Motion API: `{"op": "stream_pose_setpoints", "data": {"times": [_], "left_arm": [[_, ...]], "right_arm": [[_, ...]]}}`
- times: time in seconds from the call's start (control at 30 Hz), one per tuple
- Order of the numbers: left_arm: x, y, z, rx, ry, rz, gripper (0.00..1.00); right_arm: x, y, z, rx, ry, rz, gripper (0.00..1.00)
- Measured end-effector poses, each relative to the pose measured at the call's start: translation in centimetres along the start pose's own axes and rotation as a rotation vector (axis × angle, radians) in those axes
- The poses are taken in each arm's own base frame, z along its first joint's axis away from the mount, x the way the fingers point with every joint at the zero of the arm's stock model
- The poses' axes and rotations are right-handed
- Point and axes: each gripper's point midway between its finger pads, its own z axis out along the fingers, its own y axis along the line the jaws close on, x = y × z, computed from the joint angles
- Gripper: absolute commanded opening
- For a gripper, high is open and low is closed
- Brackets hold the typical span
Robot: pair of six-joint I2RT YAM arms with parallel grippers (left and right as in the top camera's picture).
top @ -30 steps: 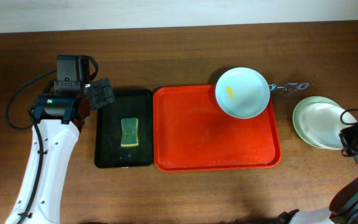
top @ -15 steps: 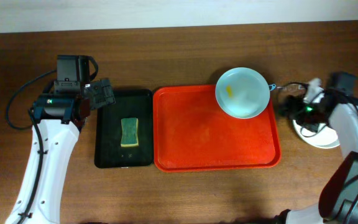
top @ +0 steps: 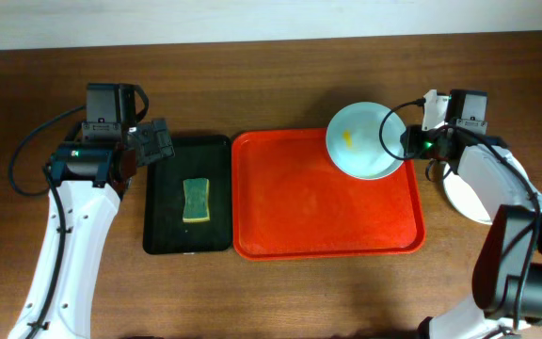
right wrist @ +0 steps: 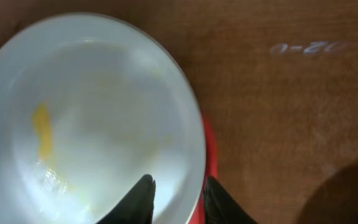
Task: Clean dirty plates on tray and stack at the side
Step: 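Move the right gripper to the remaining white plate and drag it to tray center, then hold the white plate rim with the right gripper at tray center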
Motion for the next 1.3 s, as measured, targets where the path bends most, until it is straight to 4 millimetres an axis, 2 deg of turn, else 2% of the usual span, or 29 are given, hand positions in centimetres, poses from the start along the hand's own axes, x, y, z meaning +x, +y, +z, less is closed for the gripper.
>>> {"op": "stream_pose_setpoints", "data": {"times": [0.13, 0.23, 0.3, 0.33, 0.37, 0.43, 0.57, 0.7, 0.77, 0.8, 0.87, 0.93, 1.07, 1.1, 1.13, 1.17, 1.3], "left_arm": [[0.0, 0.0, 0.0, 0.0, 0.0, 0.0, 0.99], [0.0, 0.0, 0.0, 0.0, 0.0, 0.0, 0.99], [0.0, 0.0, 0.0, 0.0, 0.0, 0.0, 0.99], [0.0, 0.0, 0.0, 0.0, 0.0, 0.0, 0.99], [0.0, 0.0, 0.0, 0.0, 0.0, 0.0, 0.99], [0.0, 0.0, 0.0, 0.0, 0.0, 0.0, 0.99], [0.0, 0.0, 0.0, 0.0, 0.0, 0.0, 0.99], [0.1, 0.0, 0.0, -0.001, 0.004, 0.001, 0.99], [0.1, 0.0, 0.0, -0.001, 0.004, 0.001, 0.99], [0.1, 0.0, 0.0, -0.001, 0.003, 0.001, 0.99], [0.1, 0.0, 0.0, 0.0, 0.003, 0.001, 0.99], [0.1, 0.0, 0.0, 0.0, 0.003, 0.001, 0.99], [0.1, 0.0, 0.0, 0.0, 0.003, 0.001, 0.99], [0.1, 0.0, 0.0, 0.0, 0.003, 0.001, 0.99], [0.1, 0.0, 0.0, 0.0, 0.003, 0.001, 0.99], [0.1, 0.0, 0.0, 0.0, 0.003, 0.001, 0.99], [0.1, 0.0, 0.0, 0.0, 0.003, 0.001, 0.99]], "right_arm": [[-1.3, -0.6, 0.9, 0.023, -0.058, -0.021, 0.35], [-0.8, -1.3, 2.7, 0.036, -0.049, -0.022, 0.29], [0.1, -1.6, 3.7, 0.038, -0.024, -0.017, 0.15], [0.4, -1.6, 4.2, 0.037, -0.012, -0.016, 0.04], [0.7, -1.7, 4.5, 0.039, -0.004, -0.012, 0.04], [0.0, -1.4, 4.3, 0.018, -0.026, -0.012, 0.04], [2.2, 0.9, 3.8, -0.104, 0.068, 0.073, 0.04], [5.1, 2.9, -0.9, -0.127, 0.231, 0.26, 0.04], [7.6, 4.6, -2.5, -0.136, 0.348, 0.305, 0.04], [9.5, 6.3, -3.0, -0.141, 0.439, 0.323, 0.04], [10.7, 7.8, -3.4, -0.143, 0.5, 0.325, 0.04], [12.0, 10.3, -3.5, -0.136, 0.556, 0.31, 0.04], [11.8, 11.0, -2.6, -0.049, 0.519, 0.255, 0.06], [11.9, 11.3, -2.5, -0.036, 0.518, 0.246, 0.31], [12.1, 11.6, -2.5, -0.028, 0.52, 0.244, 0.42], [12.2, 11.8, -2.5, -0.017, 0.519, 0.237, 0.45], [11.3, 10.5, -2.0, 0.06, 0.466, 0.207, 0.33]]}}
